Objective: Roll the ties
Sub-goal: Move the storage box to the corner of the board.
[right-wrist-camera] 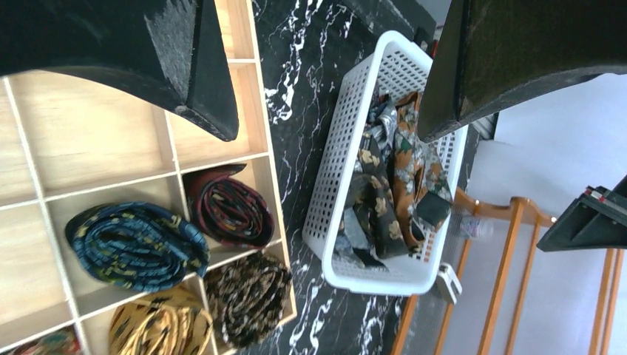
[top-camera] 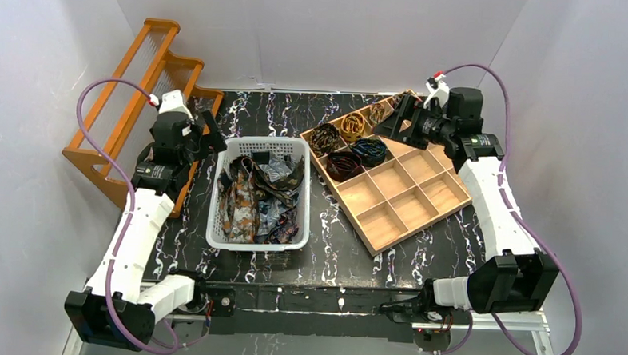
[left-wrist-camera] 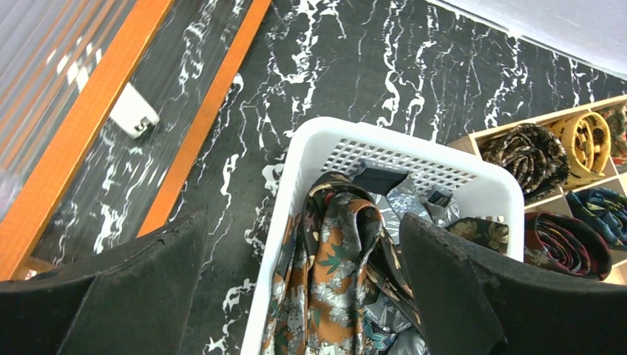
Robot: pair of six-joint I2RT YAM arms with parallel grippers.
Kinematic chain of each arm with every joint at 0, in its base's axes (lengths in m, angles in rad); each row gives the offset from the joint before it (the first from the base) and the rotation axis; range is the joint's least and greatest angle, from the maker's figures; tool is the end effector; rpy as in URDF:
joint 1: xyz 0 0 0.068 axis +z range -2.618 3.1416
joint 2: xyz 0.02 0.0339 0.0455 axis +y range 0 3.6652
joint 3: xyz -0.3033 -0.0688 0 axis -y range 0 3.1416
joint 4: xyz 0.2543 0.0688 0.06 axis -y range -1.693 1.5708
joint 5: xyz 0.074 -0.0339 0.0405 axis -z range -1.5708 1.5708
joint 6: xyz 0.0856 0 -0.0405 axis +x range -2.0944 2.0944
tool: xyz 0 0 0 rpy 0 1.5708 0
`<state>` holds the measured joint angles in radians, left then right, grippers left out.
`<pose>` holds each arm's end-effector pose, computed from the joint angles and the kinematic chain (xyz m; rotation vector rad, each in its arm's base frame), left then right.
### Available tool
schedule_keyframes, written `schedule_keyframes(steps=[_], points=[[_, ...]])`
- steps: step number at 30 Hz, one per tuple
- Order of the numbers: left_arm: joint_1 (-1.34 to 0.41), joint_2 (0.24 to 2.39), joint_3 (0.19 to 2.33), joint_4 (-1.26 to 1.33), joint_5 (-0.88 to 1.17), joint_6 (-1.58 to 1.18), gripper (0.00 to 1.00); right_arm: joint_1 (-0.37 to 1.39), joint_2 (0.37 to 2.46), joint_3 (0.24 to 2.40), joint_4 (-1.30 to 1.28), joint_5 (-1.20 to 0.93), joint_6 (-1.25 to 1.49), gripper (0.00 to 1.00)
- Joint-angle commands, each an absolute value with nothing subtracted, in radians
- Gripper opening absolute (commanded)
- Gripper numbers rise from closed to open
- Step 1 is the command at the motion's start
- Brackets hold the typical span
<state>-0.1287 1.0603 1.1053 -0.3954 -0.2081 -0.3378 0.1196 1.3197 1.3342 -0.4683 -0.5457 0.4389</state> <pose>0.2713 -0.0173 0.3954 -0.3380 1.8849 -0.1146 0.3227 0.0835 0.4065 -0.0279 2.0707 0.9001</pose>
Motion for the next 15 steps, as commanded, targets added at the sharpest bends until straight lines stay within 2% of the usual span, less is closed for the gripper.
schedule_keyframes(steps=[1, 9, 15], points=[[-0.126, 0.986, 1.064, -0.417, -0.308, -0.412, 0.98, 0.174, 1.348, 1.310, -0.502, -0.548, 0.410, 0.99], [-0.126, 0.864, 0.974, -0.559, -0.151, -0.438, 0.98, 0.326, 1.391, 1.215, -0.488, -0.496, 0.382, 0.99], [-0.126, 0.795, 0.904, -0.611, -0.134, -0.505, 0.98, 0.440, 1.477, 1.201, -0.437, -0.478, 0.398, 0.99]])
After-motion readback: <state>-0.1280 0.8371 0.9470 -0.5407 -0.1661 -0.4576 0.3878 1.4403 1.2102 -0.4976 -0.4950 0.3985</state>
